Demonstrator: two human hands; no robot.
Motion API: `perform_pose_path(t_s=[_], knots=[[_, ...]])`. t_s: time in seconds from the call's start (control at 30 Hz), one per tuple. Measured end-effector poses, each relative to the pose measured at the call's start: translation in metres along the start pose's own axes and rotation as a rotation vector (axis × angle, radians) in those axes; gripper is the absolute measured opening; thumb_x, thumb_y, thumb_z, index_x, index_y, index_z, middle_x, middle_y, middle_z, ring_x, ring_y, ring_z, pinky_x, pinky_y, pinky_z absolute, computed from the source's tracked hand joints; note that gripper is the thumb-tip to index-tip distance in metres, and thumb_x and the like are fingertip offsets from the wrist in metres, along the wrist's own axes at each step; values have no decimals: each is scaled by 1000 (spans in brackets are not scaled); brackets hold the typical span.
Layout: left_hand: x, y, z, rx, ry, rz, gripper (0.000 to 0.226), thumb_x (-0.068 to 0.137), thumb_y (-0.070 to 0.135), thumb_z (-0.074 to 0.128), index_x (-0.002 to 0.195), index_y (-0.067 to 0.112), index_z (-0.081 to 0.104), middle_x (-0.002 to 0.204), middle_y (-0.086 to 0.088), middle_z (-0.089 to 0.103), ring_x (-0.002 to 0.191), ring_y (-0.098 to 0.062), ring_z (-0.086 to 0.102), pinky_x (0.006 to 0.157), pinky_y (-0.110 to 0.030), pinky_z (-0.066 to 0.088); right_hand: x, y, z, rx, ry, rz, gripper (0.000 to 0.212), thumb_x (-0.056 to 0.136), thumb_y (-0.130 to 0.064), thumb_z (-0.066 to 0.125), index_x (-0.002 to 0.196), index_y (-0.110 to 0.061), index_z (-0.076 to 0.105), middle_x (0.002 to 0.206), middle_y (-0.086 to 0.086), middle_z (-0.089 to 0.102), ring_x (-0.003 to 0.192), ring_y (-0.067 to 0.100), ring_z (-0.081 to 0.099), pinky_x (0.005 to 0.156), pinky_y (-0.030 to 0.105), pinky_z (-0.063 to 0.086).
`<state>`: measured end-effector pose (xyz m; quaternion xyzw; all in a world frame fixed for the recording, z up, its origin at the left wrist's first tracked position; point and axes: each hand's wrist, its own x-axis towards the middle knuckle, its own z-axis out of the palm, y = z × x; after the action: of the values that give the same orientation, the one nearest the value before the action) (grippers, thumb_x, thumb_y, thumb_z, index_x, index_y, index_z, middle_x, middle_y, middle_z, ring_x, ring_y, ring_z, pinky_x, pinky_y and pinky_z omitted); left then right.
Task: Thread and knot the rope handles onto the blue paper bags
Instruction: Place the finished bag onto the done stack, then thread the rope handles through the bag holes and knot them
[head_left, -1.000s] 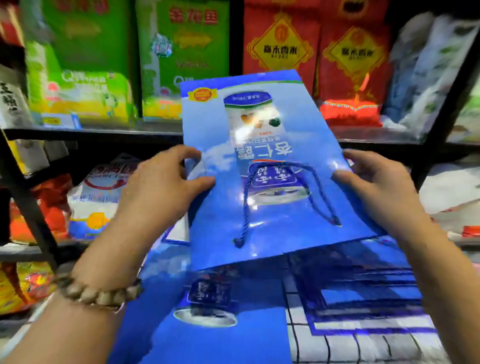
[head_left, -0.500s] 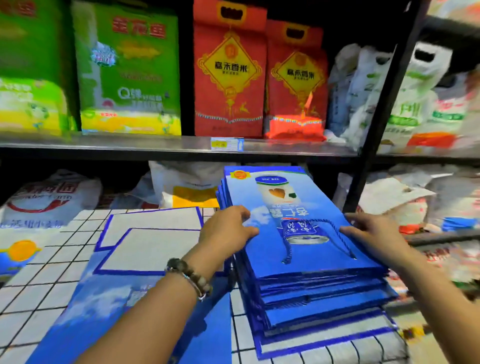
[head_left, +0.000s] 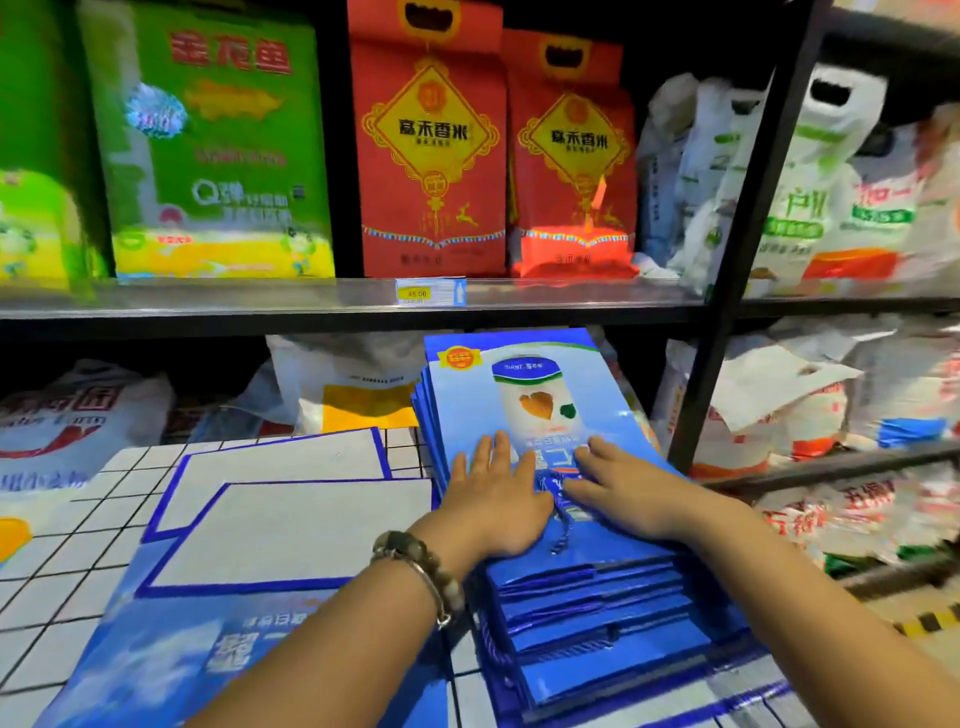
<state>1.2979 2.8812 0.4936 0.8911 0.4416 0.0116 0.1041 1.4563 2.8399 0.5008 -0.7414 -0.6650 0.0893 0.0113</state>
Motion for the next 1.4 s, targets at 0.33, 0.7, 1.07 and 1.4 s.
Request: perform_pose_path(t_s=[0.33, 0.7, 1.07, 1.4], knots=[[21, -10, 15, -89, -138, -54, 62, 96, 47, 21, 147, 23, -5, 153, -7, -24, 140, -23, -23, 112, -46, -12, 14, -7, 9, -83, -237, 111, 78, 87, -67, 16, 146, -21, -8, 154, 4, -19, 142, 20, -12, 114, 49, 0], [-124, -45, -63, -253, 134, 56, 46, 92, 29, 42, 137, 34, 36, 143, 7, 41, 127, -13, 41, 102, -27, 34, -55, -112, -48, -186, 358, -263, 41, 93, -48, 37, 125, -27, 49, 126, -1, 53, 118, 22, 45, 95, 36, 37], [-213, -112, 6, -329, 297, -142, 40, 76, 58, 33, 116, 57, 41, 121, 37, 40, 119, 11, 39, 97, -7, 29, -60, -216, 82, -69, 42, -417, 108, 59, -79, -12, 144, -23, 24, 153, 14, 19, 139, 23, 22, 108, 52, 19], [-266, -127, 4, -52, 360, -578, 41, 65, 77, 48, 68, 37, 41, 81, 14, 44, 90, -8, 48, 69, -21, 34, -36, -224, 75, -57, 245, -393, 49, 90, -54, 39, 123, -19, 49, 123, 5, 50, 115, 25, 42, 89, 34, 34]])
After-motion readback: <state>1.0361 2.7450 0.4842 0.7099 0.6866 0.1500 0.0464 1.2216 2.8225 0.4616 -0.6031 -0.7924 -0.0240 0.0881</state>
